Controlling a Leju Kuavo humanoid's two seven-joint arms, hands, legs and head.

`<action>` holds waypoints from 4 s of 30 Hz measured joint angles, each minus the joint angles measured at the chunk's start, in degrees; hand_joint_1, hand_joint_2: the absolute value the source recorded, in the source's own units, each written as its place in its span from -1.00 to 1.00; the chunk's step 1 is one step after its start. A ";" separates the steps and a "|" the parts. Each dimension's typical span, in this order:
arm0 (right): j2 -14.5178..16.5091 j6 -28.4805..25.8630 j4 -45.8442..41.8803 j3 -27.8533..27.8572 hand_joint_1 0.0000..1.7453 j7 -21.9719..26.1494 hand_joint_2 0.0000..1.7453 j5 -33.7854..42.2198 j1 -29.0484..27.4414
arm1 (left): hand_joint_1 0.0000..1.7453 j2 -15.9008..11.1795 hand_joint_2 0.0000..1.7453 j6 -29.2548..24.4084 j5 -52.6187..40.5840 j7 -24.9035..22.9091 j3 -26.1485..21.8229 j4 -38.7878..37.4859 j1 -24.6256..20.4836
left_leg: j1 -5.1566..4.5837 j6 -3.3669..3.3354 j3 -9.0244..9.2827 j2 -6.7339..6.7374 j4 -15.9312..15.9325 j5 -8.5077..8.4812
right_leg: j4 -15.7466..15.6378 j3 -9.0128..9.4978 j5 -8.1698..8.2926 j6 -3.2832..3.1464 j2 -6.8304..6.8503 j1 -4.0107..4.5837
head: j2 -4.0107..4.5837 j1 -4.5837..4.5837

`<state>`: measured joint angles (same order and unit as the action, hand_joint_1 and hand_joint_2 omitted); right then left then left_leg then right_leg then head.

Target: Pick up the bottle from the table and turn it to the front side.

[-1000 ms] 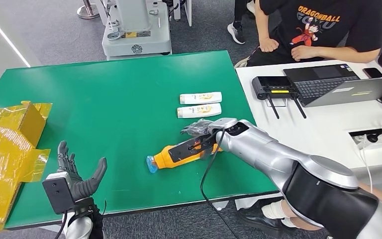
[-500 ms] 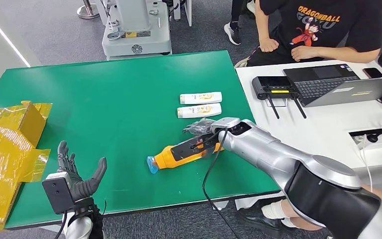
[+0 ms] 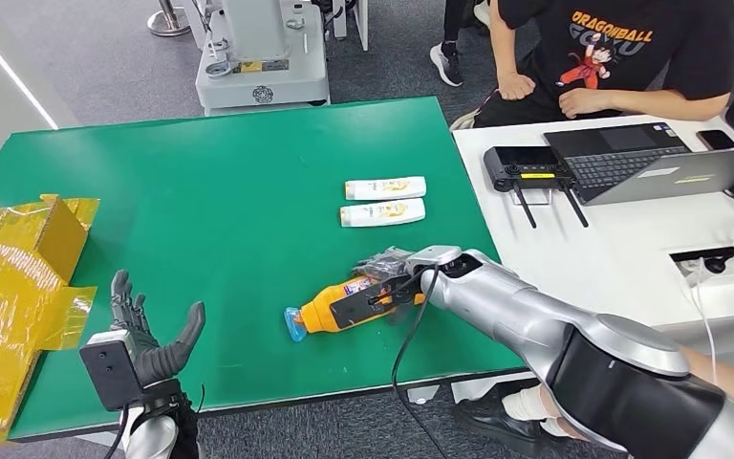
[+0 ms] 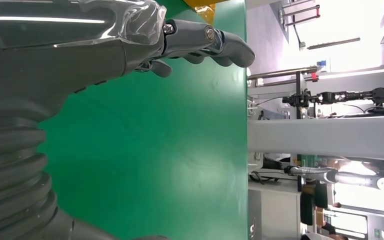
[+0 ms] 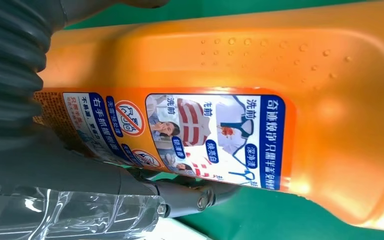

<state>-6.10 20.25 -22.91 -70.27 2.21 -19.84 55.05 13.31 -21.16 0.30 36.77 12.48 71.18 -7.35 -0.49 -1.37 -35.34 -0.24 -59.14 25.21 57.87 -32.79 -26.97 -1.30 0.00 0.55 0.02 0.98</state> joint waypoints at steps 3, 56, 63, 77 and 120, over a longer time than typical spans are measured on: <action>0.02 -0.05 0.00 0.02 -1.00 0.10 1.00 0.02 -0.27 | -1.00 0.00 1.00 -0.01 0.33 0.01 0.00 -0.01 -0.18 | 0.00 0.00 0.01 0.00 0.00 0.00 | 0.00 0.01 0.00 0.00 0.00 0.00 | 0.00 0.00; 5.46 -22.47 -0.65 10.10 1.00 5.26 1.00 4.58 -5.88 | -1.00 -0.07 1.00 -1.95 1.10 0.46 -0.67 0.01 -0.37 | 0.00 0.02 -0.01 -0.03 0.02 -0.02 | 0.01 0.03 0.01 0.02 0.02 0.01 | 0.00 0.01; 7.60 -27.93 -1.41 13.22 1.00 7.67 1.00 4.80 -7.73 | -1.00 -0.32 1.00 -4.68 0.06 0.98 -2.42 -0.02 -1.17 | 0.00 0.01 -0.02 -0.02 0.02 -0.02 | 0.02 0.01 0.01 0.02 0.02 0.01 | 0.00 0.01; 12.07 -39.86 -5.33 23.23 1.00 17.35 1.00 9.64 -13.84 | -1.00 -2.14 1.00 -5.09 -3.70 0.97 -6.49 -1.15 -4.87 | 0.01 0.02 -0.06 -0.03 0.03 -0.03 | 0.03 -0.04 0.01 0.01 0.02 0.01 | 0.00 0.01; 13.25 -42.94 -8.38 34.84 1.00 23.15 1.00 2.98 -22.12 | -1.00 -2.82 1.00 11.83 1.16 -7.73 7.70 -6.39 -12.10 | 0.00 0.02 -0.14 0.01 0.01 -0.02 | 0.01 -0.14 0.02 0.01 -0.02 0.00 | 0.00 0.01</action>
<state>7.15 -22.69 -31.28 -35.43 25.37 -16.85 32.93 10.49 -9.32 1.46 29.05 20.18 64.80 -19.45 -0.49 -1.35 -35.48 -0.24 -59.13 25.19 57.88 -32.94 -26.95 -1.29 -0.03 0.55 0.02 0.98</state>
